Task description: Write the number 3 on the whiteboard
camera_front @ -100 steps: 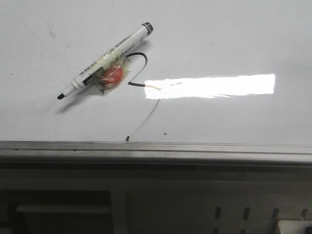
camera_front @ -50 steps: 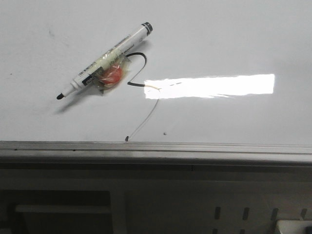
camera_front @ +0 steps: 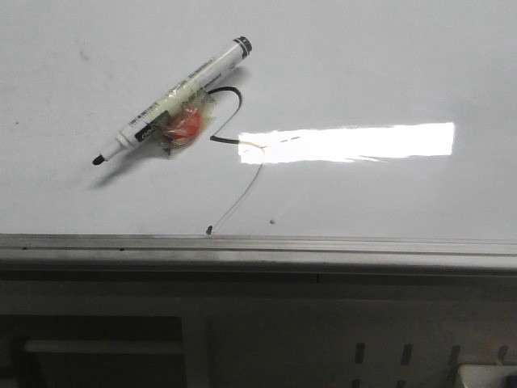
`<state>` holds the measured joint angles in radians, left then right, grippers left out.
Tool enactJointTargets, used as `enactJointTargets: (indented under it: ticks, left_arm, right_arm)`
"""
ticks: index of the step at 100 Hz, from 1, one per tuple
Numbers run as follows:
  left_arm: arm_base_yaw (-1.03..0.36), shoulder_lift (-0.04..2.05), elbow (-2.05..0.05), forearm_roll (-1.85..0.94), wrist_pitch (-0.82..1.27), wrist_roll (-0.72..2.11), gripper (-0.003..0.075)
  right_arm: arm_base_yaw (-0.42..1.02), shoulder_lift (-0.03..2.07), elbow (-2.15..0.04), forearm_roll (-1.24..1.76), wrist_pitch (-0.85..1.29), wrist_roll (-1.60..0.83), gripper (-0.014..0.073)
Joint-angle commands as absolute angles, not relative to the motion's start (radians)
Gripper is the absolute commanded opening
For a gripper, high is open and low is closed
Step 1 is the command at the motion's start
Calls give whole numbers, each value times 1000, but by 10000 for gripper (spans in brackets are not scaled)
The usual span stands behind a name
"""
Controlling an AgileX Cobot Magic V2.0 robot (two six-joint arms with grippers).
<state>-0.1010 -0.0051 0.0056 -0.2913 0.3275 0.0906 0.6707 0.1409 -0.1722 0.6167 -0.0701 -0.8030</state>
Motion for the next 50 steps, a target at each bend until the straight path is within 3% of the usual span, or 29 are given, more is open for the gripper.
enactJointTargets:
  ticks: [1,35,50]
  left_arm:
    - [-99,-31,39,-310,259,84,-20]
    - [-99,-31,39,-310,259,84,-20]
    - [-99,-31,39,-310,259,84,-20]
  right_arm:
    - [662,150,-198,616,-140,-805,-64]
    - [662,149,-198,616,-143,-805,-64]
    - [661,144,-198,444,-122,-805,-64]
